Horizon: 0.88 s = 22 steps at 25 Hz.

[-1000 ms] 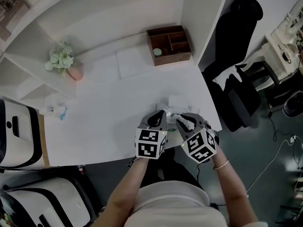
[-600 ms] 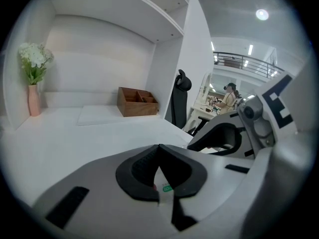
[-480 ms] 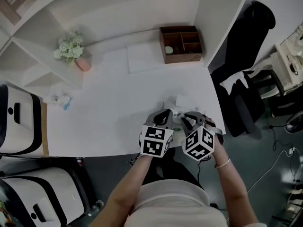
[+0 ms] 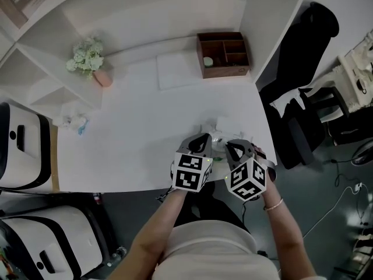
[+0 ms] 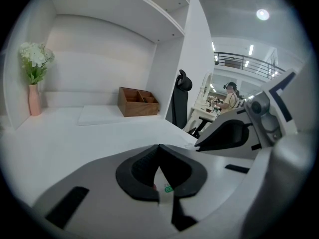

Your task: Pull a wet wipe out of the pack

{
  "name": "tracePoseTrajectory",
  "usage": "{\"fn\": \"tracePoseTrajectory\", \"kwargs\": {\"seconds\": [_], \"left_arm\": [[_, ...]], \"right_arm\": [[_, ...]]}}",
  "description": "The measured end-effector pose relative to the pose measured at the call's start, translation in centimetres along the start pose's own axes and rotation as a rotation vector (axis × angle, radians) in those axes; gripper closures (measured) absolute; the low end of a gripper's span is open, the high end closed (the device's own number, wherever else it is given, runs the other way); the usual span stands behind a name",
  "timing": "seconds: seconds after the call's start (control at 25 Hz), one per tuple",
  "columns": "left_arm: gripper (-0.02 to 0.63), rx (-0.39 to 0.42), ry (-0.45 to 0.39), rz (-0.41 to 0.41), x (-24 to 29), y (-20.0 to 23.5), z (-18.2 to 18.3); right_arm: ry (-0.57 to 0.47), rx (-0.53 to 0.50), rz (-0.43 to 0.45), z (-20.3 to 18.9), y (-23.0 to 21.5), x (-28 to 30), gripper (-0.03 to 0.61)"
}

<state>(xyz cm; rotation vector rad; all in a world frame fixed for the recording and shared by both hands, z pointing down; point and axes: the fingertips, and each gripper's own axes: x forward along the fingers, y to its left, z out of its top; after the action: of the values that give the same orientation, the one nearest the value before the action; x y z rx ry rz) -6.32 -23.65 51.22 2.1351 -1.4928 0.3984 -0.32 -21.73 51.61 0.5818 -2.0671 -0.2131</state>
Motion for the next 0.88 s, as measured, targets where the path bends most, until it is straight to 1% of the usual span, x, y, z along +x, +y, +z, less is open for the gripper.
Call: {"fn": "tracePoseTrajectory", "kwargs": {"seconds": [0.16, 0.44, 0.68, 0.88], "left_arm": [[0.62, 0.001, 0.002, 0.001, 0.0, 0.0, 0.0], [0.62, 0.003, 0.002, 0.001, 0.1, 0.0, 0.0], [0.62, 0.012, 0.004, -0.003, 0.1, -0.1, 0.0], [0.62, 0.017, 0.002, -0.003, 0.1, -0.2, 0.1]], "right_arm": [[-0.022, 0.035, -0.014, 0.2, -0.3, -0.9, 0.572], [-0.098, 0.131, -0.08, 1.3, -2.1, -3.0, 0.572], [-0.14, 0.169, -0.149, 2.1, -3.9, -5.1, 0.572], [-0.187, 0.203, -0.186, 2.8, -4.4, -6.9, 0.572]]}}
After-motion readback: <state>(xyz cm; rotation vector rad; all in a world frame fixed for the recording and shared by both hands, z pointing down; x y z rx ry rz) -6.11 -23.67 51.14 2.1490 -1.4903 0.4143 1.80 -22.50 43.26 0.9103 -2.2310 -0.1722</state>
